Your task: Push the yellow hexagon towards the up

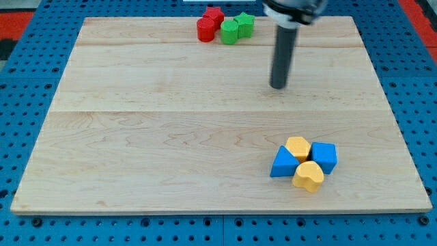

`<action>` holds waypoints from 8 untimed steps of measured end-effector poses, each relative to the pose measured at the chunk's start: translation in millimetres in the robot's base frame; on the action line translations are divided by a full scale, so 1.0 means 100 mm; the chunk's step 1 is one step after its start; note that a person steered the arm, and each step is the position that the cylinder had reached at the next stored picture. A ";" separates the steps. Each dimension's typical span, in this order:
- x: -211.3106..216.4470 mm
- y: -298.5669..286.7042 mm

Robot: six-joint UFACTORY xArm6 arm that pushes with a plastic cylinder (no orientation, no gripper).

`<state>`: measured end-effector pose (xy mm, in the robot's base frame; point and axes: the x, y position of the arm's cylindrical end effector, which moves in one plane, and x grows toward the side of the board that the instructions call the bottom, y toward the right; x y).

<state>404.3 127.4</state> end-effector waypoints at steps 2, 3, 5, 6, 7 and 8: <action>0.81 1.14; 1.52 1.14; 1.88 0.85; 1.90 0.50; 1.94 0.28; 1.94 0.20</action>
<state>598.1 147.2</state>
